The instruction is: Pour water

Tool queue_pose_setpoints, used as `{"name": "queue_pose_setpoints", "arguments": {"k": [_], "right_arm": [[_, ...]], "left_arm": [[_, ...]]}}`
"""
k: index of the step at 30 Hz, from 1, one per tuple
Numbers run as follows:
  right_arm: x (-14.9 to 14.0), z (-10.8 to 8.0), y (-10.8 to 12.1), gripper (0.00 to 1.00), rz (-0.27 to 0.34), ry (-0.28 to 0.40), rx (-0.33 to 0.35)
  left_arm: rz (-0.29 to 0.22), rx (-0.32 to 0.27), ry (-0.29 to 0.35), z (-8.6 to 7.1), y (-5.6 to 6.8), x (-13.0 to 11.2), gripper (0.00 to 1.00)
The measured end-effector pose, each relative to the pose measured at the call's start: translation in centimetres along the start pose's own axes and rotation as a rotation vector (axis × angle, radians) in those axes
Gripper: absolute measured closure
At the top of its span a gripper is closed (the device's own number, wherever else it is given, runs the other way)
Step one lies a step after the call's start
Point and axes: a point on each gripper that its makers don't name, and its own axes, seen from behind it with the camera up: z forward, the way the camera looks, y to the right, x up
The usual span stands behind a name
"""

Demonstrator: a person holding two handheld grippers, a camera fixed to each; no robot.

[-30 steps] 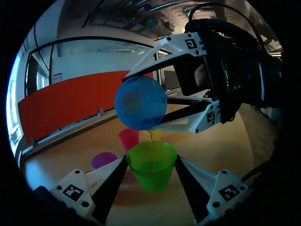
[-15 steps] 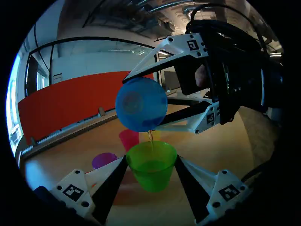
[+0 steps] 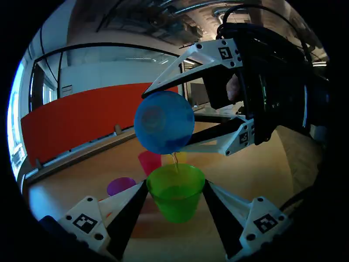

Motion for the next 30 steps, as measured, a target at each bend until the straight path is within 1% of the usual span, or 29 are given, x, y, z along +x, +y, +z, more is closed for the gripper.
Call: {"name": "queue_pose_setpoints", "arguments": {"k": [15,21,30], "right_arm": [[0.01,0.00,-0.03,0.07,-0.030,-0.008,-0.002],[0.01,0.26,-0.01,0.07,-0.053,-0.003,-0.001],[-0.13,0.43,0.05,0.08,-0.062,-0.002,-0.005]], "left_arm": [[0.000,-0.001,0.001,0.02,0.10,0.07,0.11],[0.001,-0.001,0.002,0.01,0.17,0.09,0.11],[0.001,-0.002,0.004,-0.08,0.24,0.19,0.11]]}}
